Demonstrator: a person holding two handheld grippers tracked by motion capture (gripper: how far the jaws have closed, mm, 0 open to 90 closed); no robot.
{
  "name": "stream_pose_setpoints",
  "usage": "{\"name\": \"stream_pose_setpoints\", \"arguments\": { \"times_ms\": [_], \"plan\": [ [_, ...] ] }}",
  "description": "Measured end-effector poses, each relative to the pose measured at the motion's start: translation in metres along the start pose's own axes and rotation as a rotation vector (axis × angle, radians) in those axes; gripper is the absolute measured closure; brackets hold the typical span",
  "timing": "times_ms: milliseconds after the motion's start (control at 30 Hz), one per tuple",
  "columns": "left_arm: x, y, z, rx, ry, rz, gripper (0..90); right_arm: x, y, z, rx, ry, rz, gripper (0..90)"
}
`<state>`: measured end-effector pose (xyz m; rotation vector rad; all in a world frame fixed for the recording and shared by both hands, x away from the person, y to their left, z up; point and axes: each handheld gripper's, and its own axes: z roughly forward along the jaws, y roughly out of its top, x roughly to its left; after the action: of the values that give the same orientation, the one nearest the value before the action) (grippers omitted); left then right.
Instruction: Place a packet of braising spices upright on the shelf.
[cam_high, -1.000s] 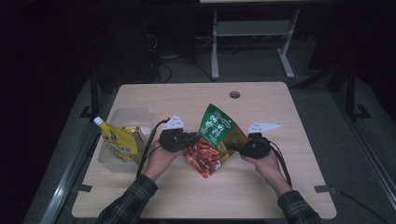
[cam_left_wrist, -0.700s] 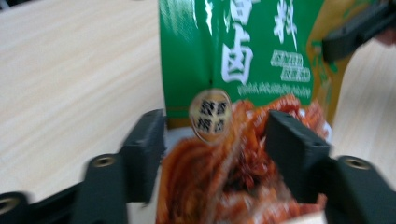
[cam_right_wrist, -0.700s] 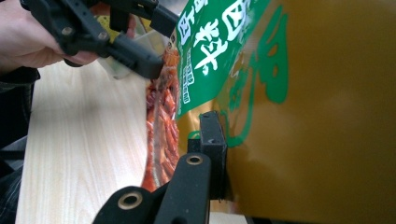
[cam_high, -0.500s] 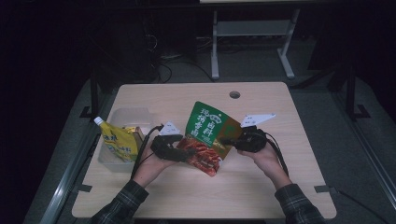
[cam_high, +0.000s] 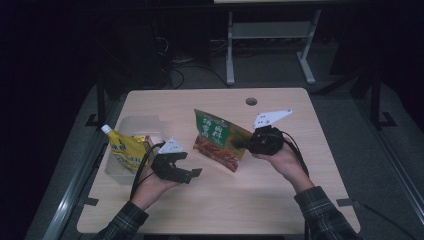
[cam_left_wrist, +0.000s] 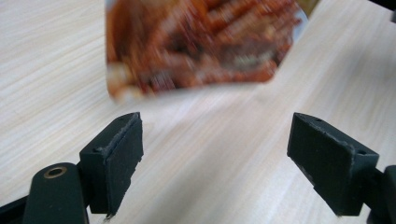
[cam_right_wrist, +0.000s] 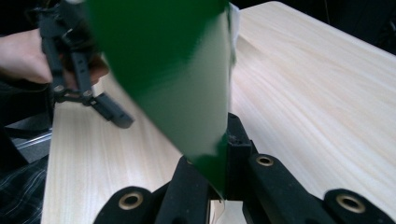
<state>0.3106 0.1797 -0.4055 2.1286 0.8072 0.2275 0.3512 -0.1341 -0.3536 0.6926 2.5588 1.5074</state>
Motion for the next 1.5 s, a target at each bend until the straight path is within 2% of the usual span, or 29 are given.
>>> {"name": "stream_pose_setpoints", "arguments": {
  "times_ms": [133, 200, 400, 633, 767, 900, 1033, 1167, 1200, 1300, 1367, 1500],
  "plan": [
    [-0.008, -0.005, -0.002, 0.005, -0.034, 0.011, 17.8, -0.007, 0.010, 0.002, 0.004, -0.022, 0.000, 89.9],
    [-0.015, -0.008, -0.002, 0.017, -0.051, 0.031, 17.9, -0.010, 0.018, 0.006, 0.005, -0.025, -0.005, 89.9],
    [-0.037, -0.021, 0.004, 0.048, -0.110, 0.082, 17.2, -0.014, 0.054, 0.028, -0.003, -0.033, -0.012, 89.8],
    [-0.047, -0.030, 0.017, 0.078, -0.147, 0.126, 15.5, -0.012, 0.107, 0.071, -0.030, -0.010, -0.017, 89.8],
    [-0.048, -0.030, 0.021, 0.077, -0.164, 0.136, 15.5, -0.007, 0.135, 0.103, -0.023, 0.003, -0.018, 89.8],
    [-0.050, -0.030, 0.028, 0.087, -0.178, 0.144, 15.5, -0.002, 0.156, 0.136, -0.009, 0.013, -0.010, 89.8],
    [-0.052, -0.032, 0.029, 0.104, -0.183, 0.167, 15.5, 0.003, 0.168, 0.167, -0.006, 0.019, -0.006, 89.8],
    [-0.052, -0.030, 0.029, 0.101, -0.188, 0.164, 15.5, 0.009, 0.173, 0.189, 0.001, 0.013, -0.005, 89.8],
    [-0.051, -0.030, 0.028, 0.103, -0.184, 0.171, 15.5, 0.010, 0.174, 0.194, 0.005, 0.013, -0.006, 89.7],
    [-0.050, -0.033, 0.028, 0.104, -0.186, 0.153, 15.5, 0.014, 0.175, 0.208, 0.004, 0.019, -0.003, 89.7],
    [-0.049, -0.033, 0.028, 0.103, -0.184, 0.163, 15.5, 0.017, 0.174, 0.216, 0.015, 0.013, -0.015, 89.7],
    [-0.049, -0.032, 0.029, 0.100, -0.186, 0.165, 15.5, 0.018, 0.170, 0.227, 0.024, 0.018, -0.001, 89.6]
  ]
}}
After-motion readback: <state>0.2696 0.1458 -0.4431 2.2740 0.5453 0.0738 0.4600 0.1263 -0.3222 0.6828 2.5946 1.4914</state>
